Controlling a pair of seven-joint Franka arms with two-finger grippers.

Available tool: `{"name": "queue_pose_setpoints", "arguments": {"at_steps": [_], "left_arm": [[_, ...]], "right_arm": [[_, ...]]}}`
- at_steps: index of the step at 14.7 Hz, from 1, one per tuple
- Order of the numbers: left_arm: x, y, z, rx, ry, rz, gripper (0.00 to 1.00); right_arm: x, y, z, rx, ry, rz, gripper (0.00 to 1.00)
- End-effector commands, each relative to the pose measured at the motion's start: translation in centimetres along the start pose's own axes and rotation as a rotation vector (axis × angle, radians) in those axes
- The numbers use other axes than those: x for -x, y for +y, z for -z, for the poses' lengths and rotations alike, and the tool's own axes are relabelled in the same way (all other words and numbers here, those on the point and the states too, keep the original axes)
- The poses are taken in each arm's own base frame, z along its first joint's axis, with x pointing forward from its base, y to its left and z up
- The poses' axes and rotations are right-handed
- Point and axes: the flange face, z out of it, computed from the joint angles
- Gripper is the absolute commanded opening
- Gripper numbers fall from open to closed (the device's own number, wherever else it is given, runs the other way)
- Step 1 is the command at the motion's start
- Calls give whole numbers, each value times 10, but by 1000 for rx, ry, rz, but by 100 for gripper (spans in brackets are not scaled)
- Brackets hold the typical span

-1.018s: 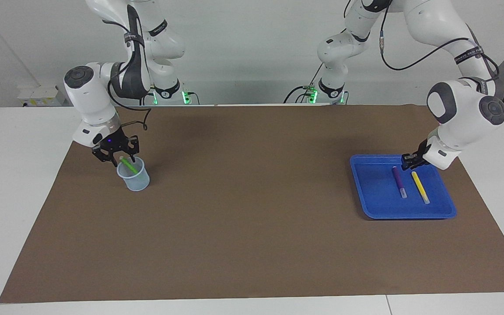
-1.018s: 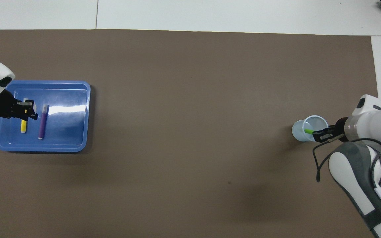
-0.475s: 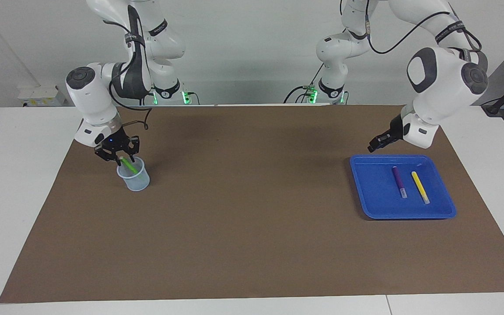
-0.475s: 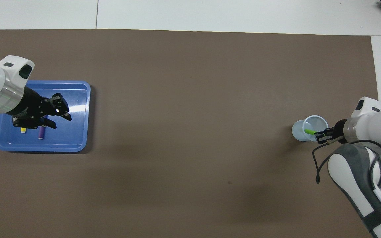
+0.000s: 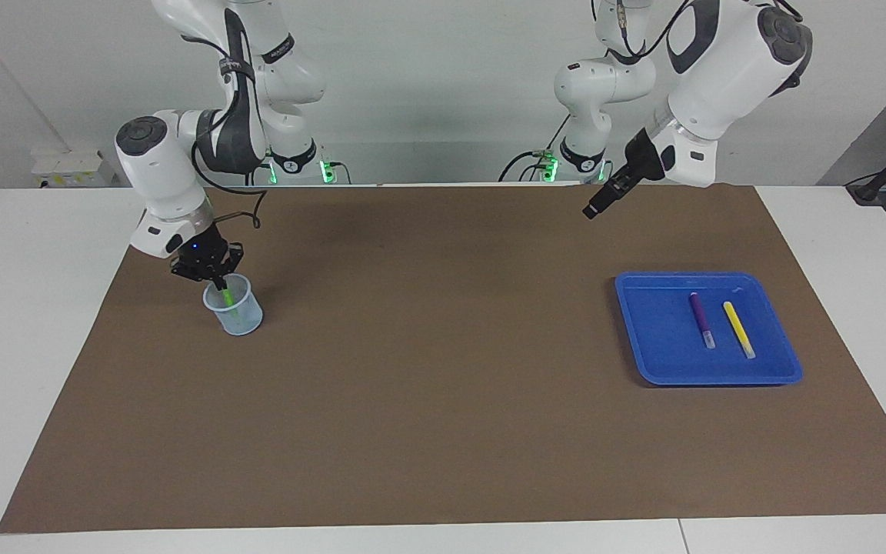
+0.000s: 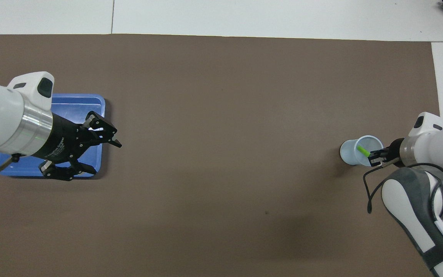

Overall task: Right arm passes pens to left for tray arrangement
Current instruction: 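Lift the left gripper out of the tray and move it toward the middle, then pull the green pen up out of the white cup with the right gripper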

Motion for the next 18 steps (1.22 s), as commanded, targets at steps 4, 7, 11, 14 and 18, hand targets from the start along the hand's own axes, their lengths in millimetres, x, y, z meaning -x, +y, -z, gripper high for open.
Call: {"name": "queue_pose_setpoints", "arguments": {"at_steps": [4, 7, 11, 14, 18], "left_arm": [[55, 19, -36, -28, -12, 155, 100], [49, 11, -39, -16, 1, 178, 100], [41, 8, -38, -5, 4, 194, 100], [37, 6, -40, 4, 9, 203, 100], [36, 5, -41, 3, 11, 206, 100]], "right_arm": [[5, 2, 1, 14, 3, 7, 16], [6, 2, 4, 10, -4, 3, 51], [10, 2, 14, 6, -14, 5, 53], [11, 2, 14, 5, -17, 7, 50], [14, -1, 14, 5, -17, 1, 49]]}}
